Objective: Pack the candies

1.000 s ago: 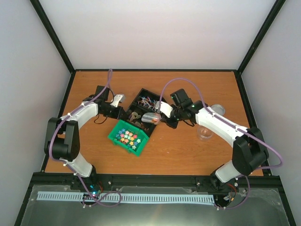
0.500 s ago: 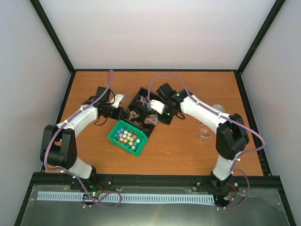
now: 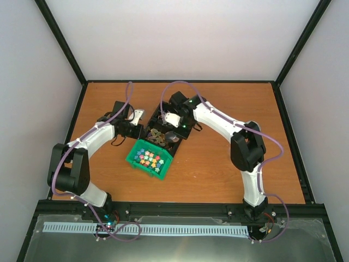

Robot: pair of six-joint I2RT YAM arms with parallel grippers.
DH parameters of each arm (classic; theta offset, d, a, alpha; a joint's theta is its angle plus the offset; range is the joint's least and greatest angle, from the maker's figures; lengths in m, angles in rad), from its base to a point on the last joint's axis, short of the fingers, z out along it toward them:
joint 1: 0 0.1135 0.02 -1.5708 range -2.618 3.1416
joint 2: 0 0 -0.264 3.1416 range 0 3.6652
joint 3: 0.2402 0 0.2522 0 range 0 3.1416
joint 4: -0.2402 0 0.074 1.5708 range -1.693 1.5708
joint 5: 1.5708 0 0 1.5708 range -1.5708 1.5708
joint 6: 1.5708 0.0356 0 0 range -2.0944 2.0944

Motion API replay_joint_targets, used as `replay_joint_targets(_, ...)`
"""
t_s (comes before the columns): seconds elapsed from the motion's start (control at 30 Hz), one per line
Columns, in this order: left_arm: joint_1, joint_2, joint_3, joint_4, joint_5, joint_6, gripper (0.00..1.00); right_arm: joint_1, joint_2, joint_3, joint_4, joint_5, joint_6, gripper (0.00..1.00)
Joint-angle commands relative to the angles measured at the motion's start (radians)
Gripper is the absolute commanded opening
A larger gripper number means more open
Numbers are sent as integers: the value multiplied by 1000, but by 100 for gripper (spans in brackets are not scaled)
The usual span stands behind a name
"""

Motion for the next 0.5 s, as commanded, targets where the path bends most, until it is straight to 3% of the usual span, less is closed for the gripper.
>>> replay_joint_targets(0.0, -19, -18, 12, 78, 57, 3, 1, 5, 112, 38, -18, 17, 32, 3)
replay_joint_targets(0.23, -29, 4, 11, 86, 86, 8, 1, 5, 157, 72, 71, -72, 73, 3)
replay_joint_targets(0.47, -34, 37, 14, 84, 136, 32, 1, 5, 98, -86, 349, -173, 109, 3)
